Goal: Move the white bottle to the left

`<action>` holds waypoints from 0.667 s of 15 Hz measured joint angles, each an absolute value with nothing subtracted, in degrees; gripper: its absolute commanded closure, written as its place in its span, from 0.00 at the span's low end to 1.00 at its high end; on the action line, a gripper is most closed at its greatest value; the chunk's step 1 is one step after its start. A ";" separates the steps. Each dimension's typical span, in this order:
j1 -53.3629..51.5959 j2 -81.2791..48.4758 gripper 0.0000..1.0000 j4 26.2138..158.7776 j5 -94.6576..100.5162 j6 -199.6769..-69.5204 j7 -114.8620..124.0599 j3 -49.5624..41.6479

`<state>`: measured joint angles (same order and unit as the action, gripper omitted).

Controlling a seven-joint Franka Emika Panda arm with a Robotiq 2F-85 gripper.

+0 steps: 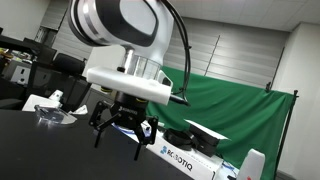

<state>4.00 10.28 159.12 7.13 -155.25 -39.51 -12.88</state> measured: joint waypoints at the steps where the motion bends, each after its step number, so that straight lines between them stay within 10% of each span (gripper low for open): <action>1: 3.73 9.26 0.00 159.10 5.56 -155.55 -40.73 -12.88; 10: 3.32 0.98 0.00 157.91 -3.47 -160.51 -47.56 -11.81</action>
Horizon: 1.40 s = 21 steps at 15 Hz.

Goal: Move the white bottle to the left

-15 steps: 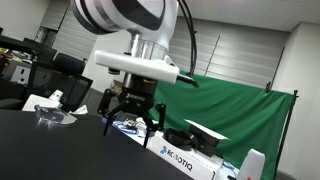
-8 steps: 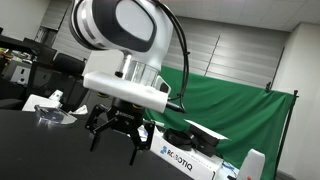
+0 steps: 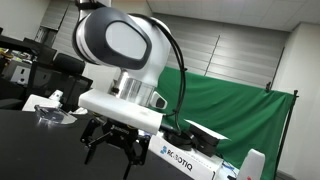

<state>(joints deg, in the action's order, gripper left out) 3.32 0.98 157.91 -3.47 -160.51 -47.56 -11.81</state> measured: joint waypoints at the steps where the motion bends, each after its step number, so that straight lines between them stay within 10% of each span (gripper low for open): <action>1: 3.47 0.11 0.00 157.55 -3.82 -161.27 -47.84 -11.48; 16: 8.88 -10.95 0.00 153.85 3.00 -169.20 -48.19 -7.29; 21: 9.31 -11.97 0.47 153.56 7.06 -169.90 -46.22 -7.61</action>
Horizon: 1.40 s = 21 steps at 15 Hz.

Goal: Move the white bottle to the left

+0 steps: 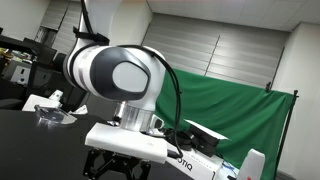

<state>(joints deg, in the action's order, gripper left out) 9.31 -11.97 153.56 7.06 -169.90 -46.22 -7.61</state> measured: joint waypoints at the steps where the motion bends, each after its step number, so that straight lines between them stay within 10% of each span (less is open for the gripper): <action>1: 9.26 -11.97 0.55 153.47 8.25 -169.88 -45.25 -7.88; 8: 8.93 -11.24 0.81 152.47 14.68 -168.97 -40.06 -9.47; 21: 6.04 -2.49 0.81 149.09 6.44 -159.89 -38.94 -1.62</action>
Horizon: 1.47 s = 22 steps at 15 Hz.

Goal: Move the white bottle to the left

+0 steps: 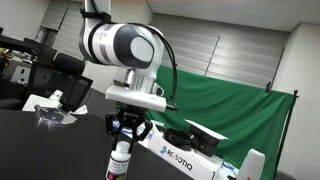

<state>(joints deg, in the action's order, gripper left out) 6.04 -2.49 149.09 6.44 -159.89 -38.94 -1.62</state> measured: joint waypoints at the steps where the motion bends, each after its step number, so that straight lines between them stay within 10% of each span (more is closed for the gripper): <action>1: 5.01 -1.87 0.81 148.42 5.70 -159.25 -38.58 -0.85; 8: -1.67 -2.60 0.81 140.54 4.44 -150.94 -34.17 3.70; 9: -2.28 -3.17 0.56 139.23 4.48 -149.10 -33.82 4.19; 15: -2.37 -3.60 0.56 139.06 4.48 -148.85 -33.95 4.25; 16: -2.37 -3.60 0.81 139.06 4.48 -148.85 -33.95 4.25; 22: -2.45 -6.13 0.81 138.11 4.53 -149.25 -35.05 4.52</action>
<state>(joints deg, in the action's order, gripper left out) -2.45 -6.13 138.11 4.53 -149.25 -35.05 4.52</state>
